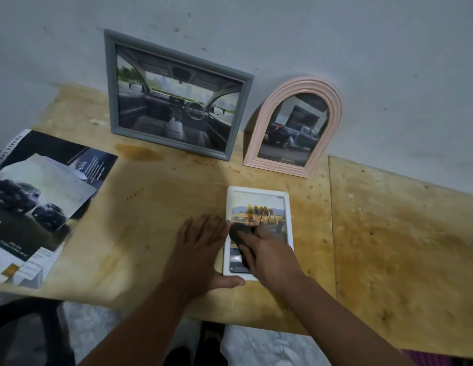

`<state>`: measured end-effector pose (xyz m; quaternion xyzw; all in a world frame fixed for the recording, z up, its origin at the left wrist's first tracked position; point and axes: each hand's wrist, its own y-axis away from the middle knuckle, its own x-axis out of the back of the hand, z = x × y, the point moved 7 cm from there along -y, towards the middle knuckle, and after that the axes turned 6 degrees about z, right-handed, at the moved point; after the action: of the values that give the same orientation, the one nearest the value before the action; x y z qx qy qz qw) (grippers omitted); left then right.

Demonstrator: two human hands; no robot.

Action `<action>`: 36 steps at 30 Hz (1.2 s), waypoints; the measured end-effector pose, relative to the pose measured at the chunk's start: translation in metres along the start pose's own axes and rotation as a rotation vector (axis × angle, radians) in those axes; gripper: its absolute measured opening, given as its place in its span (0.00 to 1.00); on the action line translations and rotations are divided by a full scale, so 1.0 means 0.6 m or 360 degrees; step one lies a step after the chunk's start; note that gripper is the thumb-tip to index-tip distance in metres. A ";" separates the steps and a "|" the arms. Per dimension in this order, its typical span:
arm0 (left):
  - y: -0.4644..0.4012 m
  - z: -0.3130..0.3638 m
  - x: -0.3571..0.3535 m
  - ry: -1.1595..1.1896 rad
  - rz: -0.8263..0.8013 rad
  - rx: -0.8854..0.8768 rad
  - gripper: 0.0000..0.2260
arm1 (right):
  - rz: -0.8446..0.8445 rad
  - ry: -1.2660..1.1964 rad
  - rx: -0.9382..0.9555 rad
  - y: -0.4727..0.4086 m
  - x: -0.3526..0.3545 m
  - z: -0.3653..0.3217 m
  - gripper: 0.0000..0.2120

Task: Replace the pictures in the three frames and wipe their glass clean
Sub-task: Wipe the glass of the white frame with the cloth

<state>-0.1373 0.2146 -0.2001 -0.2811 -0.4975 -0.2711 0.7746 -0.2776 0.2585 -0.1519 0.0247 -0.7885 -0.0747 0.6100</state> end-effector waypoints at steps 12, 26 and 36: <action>0.001 -0.004 0.007 0.0013 0.0054 -0.0001 0.53 | 0.0245 -0.0194 -0.0410 -0.101 0.067 0.073 0.16; 0.001 -0.002 0.003 -0.0059 0.0078 -0.0012 0.52 | -0.0229 -0.0558 -0.0177 0.046 0.015 0.019 0.16; -0.001 0.000 0.005 -0.0091 0.0085 -0.0001 0.52 | 0.0252 -0.0003 -0.0262 -0.082 0.033 0.078 0.18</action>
<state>-0.1365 0.2136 -0.1975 -0.3024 -0.5115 -0.2423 0.7670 -0.3306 0.2116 -0.1516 -0.0880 -0.7798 -0.0909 0.6131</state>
